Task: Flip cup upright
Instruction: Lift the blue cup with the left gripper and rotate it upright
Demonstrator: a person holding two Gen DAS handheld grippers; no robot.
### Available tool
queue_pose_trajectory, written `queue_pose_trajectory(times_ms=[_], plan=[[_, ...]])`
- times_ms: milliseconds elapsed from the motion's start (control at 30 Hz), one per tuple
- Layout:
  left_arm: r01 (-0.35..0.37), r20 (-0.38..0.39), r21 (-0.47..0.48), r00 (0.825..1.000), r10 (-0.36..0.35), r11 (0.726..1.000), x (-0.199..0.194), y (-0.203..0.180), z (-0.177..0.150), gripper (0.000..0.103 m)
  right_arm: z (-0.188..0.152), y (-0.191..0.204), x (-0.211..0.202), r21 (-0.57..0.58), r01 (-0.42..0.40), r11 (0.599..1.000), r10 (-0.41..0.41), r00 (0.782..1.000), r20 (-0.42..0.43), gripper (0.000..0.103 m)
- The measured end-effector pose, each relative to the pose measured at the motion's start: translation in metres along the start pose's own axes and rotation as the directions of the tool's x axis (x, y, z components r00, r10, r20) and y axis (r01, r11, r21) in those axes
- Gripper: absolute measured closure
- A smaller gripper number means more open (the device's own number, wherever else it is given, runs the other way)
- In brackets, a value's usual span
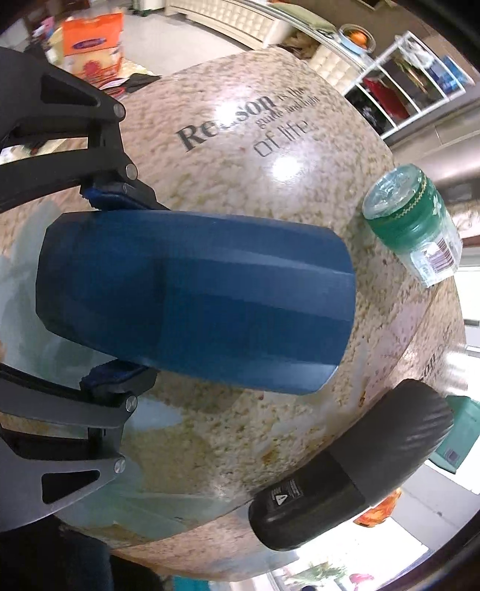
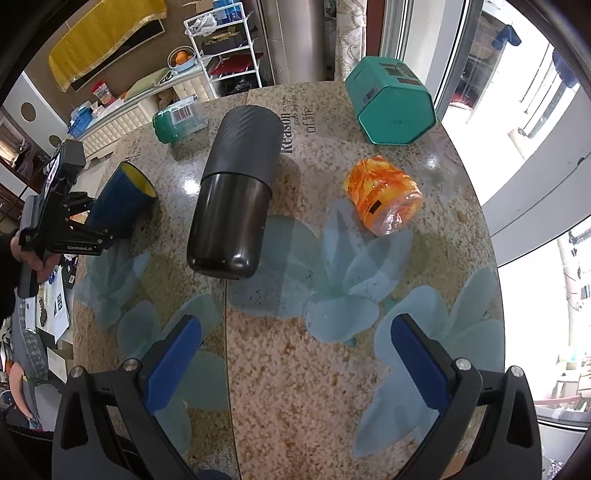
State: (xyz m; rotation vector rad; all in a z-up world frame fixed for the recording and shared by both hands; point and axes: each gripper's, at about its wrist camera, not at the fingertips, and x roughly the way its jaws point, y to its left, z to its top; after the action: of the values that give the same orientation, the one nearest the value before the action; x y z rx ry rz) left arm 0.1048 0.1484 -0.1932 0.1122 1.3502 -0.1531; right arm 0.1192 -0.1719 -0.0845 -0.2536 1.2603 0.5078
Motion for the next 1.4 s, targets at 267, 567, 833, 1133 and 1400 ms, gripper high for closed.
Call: queue_pose_trajectory(times_ms=[267, 567, 833, 1133, 1400], plan=[[-0.021, 0.027, -0.104, 0.999, 0.023, 0.994, -0.028, -0.040, -0.024, 0.036, -0.014, 0.005, -0.011, 0.011, -0.010, 1.000, 0.010, 1.000, 0.022, 0.000], [0.010, 0.063, -0.254, 0.998, 0.007, 0.967, -0.056, -0.082, -0.046, 0.036, -0.037, 0.011, -0.024, 0.041, -0.017, 0.999, 0.015, 0.999, 0.053, 0.000], [0.088, 0.102, -0.296, 0.993, -0.060, 0.951, -0.065, -0.122, -0.059, 0.036, -0.074, 0.008, -0.039, 0.064, 0.005, 0.998, -0.008, 0.999, 0.051, 0.000], [0.122, 0.123, -0.447, 0.990, -0.074, 0.886, -0.064, -0.171, -0.082, 0.036, -0.092, -0.012, -0.046, 0.066, 0.028, 0.997, -0.030, 0.999, 0.022, 0.000], [0.111, 0.116, -0.563, 0.992, -0.054, 0.819, -0.056, -0.215, -0.087, 0.036, -0.094, -0.034, -0.045, -0.019, -0.022, 1.000, 0.021, 1.000, -0.012, 0.000]])
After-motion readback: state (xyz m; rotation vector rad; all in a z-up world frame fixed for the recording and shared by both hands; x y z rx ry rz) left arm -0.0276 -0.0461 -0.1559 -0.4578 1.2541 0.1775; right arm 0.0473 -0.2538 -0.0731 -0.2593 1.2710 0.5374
